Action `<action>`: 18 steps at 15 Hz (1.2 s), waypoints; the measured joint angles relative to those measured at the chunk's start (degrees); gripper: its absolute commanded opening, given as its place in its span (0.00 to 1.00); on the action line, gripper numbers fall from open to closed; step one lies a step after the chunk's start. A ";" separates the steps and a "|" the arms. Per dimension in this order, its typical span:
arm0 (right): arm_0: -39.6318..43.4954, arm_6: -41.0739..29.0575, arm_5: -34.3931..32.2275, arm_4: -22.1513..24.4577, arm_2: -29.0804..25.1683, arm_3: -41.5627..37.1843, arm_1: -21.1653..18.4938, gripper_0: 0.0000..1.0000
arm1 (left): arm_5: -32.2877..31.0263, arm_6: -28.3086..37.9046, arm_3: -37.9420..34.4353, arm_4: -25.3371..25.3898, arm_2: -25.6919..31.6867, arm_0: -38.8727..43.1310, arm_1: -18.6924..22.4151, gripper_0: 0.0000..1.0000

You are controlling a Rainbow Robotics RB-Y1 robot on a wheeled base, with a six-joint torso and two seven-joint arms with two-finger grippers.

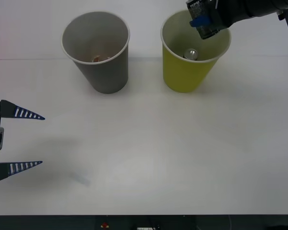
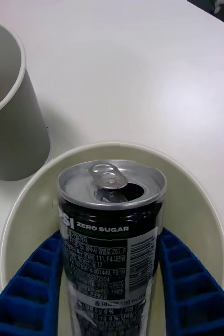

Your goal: Put the can into the green bin and the plastic bottle into the gray bin

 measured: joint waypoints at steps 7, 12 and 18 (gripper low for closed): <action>1.13 1.68 -0.01 -5.33 -2.23 -0.02 -1.15 1.00 | 0.00 0.00 0.00 0.00 0.00 0.00 0.00 1.00; 8.35 13.17 -0.33 -19.54 -9.20 -1.22 -4.13 1.00 | 0.00 0.00 0.00 0.00 0.00 0.00 0.00 1.00; 17.58 32.52 -7.11 -32.54 -17.32 -1.32 -6.67 1.00 | 0.00 0.00 0.00 0.00 0.00 0.00 0.00 1.00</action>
